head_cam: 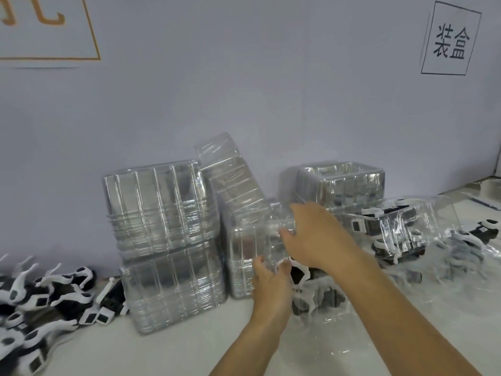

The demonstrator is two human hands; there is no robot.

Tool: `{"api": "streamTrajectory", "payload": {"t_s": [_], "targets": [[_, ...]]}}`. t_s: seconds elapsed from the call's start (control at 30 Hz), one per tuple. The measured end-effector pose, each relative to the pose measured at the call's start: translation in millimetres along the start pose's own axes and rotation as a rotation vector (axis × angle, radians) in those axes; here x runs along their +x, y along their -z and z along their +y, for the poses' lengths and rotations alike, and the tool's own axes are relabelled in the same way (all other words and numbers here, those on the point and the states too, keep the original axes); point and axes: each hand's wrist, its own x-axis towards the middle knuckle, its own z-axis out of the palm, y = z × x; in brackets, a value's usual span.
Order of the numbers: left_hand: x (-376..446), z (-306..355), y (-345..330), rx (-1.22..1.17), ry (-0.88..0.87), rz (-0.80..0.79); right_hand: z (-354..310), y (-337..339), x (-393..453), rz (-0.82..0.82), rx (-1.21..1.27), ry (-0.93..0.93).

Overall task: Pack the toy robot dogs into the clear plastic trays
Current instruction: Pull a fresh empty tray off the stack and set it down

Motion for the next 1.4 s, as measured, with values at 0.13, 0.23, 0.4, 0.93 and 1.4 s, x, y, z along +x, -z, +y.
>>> {"api": "streamTrajectory", "payload": {"t_s": [0.13,0.23,0.4,0.93,1.4], "targets": [[1,-1,10,-0.025,-0.007,-0.015,-18,-10,34,0.053,0.268,0.088],[-3,1,24,-0.021,-0.043,0.014,-30,-21,55,0.108,0.454,0.163],[-10,11,64,0.035,-0.183,0.100,-39,-41,76,0.189,0.625,0.180],[-48,10,208,-0.055,-0.667,0.372,-127,-4,3,0.528,1.050,0.361],[-73,38,210,-0.007,-0.813,0.288,-165,-57,-63,0.381,1.041,0.504]]}}
